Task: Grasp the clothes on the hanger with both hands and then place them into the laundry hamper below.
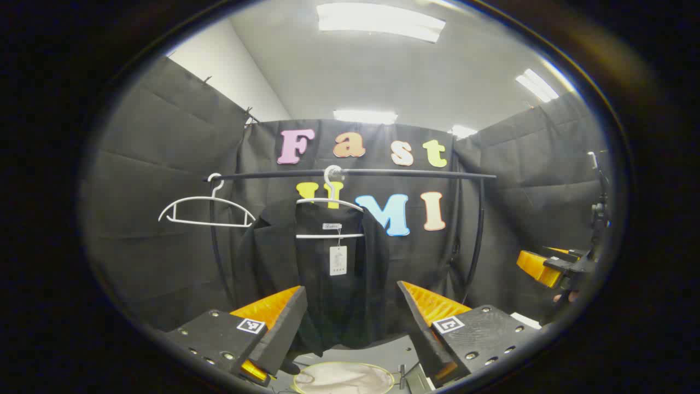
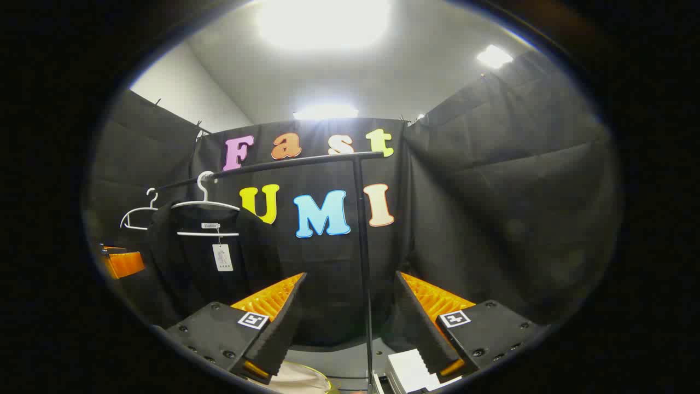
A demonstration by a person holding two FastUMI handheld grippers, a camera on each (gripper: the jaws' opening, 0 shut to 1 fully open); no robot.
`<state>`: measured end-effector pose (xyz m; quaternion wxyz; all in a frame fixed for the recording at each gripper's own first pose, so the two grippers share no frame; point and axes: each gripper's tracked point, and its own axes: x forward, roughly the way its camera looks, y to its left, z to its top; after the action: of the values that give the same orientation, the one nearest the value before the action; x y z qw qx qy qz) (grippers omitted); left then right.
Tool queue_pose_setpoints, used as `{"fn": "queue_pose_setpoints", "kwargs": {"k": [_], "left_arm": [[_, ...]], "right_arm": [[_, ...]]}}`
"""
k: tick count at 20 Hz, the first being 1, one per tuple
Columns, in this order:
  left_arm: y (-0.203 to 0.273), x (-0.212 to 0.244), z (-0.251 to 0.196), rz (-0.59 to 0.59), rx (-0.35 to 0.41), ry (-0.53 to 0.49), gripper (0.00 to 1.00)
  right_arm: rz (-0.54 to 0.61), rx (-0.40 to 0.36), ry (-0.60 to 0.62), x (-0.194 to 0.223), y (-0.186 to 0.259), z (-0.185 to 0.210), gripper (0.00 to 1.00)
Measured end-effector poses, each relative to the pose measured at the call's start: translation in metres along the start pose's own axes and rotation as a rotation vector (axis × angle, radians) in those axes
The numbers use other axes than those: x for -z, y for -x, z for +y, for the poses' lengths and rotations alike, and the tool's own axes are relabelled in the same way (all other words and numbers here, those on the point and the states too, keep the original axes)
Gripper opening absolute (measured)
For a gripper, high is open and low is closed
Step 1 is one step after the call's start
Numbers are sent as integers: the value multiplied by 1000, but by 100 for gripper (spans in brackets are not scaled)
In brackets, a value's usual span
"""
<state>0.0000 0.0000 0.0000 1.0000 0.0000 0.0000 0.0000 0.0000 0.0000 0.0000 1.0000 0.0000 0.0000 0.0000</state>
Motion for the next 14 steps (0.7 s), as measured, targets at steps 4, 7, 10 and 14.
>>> {"fn": "queue_pose_setpoints", "kwargs": {"k": [4,7,10,14], "left_arm": [[4,15,11,25,-4,23,94],[8,21,16,35,-6,34,94],[11,21,20,34,-11,35,95],[13,26,23,44,-8,69,95]], "right_arm": [[31,-11,-16,8,1,8,92],[47,-12,-23,12,5,13,92],[60,-13,-12,15,8,17,98],[72,-17,-10,15,13,22,98]]}}
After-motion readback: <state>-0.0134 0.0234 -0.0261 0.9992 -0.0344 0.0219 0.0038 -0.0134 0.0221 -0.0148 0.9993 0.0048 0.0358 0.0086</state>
